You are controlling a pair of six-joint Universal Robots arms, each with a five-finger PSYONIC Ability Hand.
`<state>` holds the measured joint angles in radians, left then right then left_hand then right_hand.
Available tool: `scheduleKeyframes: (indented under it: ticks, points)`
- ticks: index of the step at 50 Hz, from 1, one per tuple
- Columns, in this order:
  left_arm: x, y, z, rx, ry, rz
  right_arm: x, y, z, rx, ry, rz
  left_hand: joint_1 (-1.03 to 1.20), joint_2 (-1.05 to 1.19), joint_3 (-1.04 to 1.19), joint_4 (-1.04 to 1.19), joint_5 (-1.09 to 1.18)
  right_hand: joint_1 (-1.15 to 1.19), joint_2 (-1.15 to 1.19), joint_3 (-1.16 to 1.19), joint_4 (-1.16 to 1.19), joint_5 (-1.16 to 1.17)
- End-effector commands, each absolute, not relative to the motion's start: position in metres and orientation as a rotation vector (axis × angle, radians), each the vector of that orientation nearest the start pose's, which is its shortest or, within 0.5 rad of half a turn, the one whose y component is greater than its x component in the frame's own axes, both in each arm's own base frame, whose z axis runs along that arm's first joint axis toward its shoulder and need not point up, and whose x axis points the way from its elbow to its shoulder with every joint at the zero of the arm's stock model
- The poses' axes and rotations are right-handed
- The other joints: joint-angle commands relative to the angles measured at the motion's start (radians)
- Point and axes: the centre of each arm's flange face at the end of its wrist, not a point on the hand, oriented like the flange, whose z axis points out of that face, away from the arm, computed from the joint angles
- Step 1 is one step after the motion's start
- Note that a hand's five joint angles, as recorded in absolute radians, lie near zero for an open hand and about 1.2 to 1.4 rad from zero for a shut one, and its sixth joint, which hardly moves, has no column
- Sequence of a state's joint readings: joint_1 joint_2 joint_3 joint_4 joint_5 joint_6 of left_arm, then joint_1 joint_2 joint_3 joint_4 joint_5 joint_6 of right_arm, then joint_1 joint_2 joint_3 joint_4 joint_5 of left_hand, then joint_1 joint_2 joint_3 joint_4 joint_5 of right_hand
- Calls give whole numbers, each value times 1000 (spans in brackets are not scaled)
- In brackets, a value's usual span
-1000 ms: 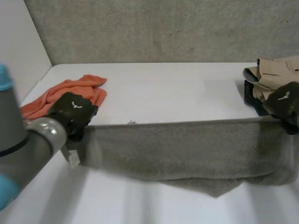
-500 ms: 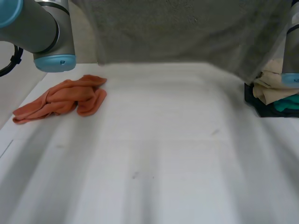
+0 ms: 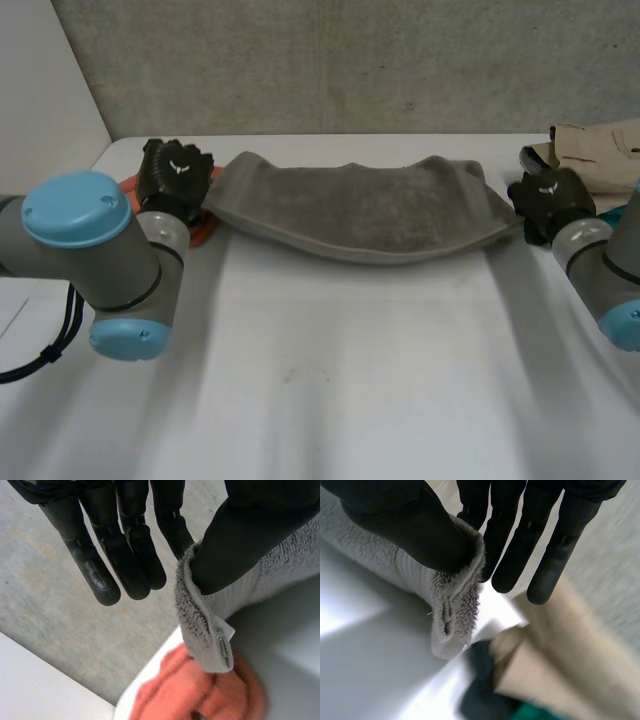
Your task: Fold the laundry.
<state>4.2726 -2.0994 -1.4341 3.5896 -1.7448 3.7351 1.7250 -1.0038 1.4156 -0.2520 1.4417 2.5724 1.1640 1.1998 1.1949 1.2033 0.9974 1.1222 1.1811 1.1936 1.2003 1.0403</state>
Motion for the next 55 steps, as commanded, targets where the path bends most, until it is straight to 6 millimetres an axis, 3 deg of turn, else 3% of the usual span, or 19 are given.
scheduleKeyframes:
  ticks: [1, 7, 12, 16, 18, 23, 30, 34, 39, 43, 46, 49, 52, 55]
  points:
    - [-272, -325, 188, 856, 1873, -2056, 182, -382, 154, -791, 2401, -1902, 232, 196, 201, 193, 224, 85, 27, 14, 7, -7]
    - [-268, -322, 187, 859, 1886, -2045, 162, -394, 144, -599, 2468, -1834, 232, 196, 201, 193, 224, -115, -174, -186, -193, -208]
    - [-267, -319, 187, 862, 1889, -2042, 156, -398, 135, -587, 2512, -1772, 232, 196, 201, 193, 224, -112, -171, -184, -191, -205]
    - [-266, -318, 186, 860, 1891, -2037, 156, -398, 131, -596, 2531, -1728, 232, 196, 201, 193, 224, 25, -34, -46, -53, -68]
    - [-266, -317, 186, 861, 1895, -2035, 156, -396, 131, -616, 2539, -1714, 232, 196, 201, 193, 224, 272, 213, 201, 194, 180]
    - [-263, -310, 185, 870, 1906, -2020, 156, -390, 135, -683, 2565, -1691, 232, 196, 201, 193, 224, 274, 215, 203, 196, 181]
    - [-253, -286, 197, 897, 1914, -1987, 146, -360, 161, -923, 2654, -1606, 232, 196, 201, 193, 224, 274, 215, 203, 196, 181]
    - [-241, -253, 205, 965, 1973, -1895, 133, -332, 174, -1147, 2724, -1511, 232, 196, 201, 193, 224, 274, 215, 203, 196, 181]
    - [-215, -188, 212, 1221, 2036, -1588, 121, -290, 212, -1524, 2750, -1507, 232, 196, 201, 193, 224, 274, 215, 203, 196, 181]
    - [-204, -151, 226, 1351, 1995, -1494, 107, -267, 236, -1727, 2785, -1541, 232, 196, 201, 193, 224, 274, 215, 203, 196, 181]
    - [-205, -142, 234, 1388, 1946, -1549, 106, -256, 243, -1771, 2776, -1573, 232, 196, 201, 193, 224, 274, 215, 203, 196, 181]
    - [-209, -144, 230, 1416, 1945, -1560, 108, -251, 235, -1757, 2782, -1525, 232, 196, 201, 193, 224, 274, 215, 203, 196, 181]
    - [-215, -155, 209, 1467, 1983, -1487, 109, -248, 223, -1751, 2786, -1456, 232, 196, 201, 193, 224, 274, 215, 203, 196, 181]
    - [-222, -173, 185, 1494, 2025, -1413, 109, -257, 198, -1759, 2795, -1318, 232, 196, 201, 193, 224, 274, 215, 203, 196, 181]
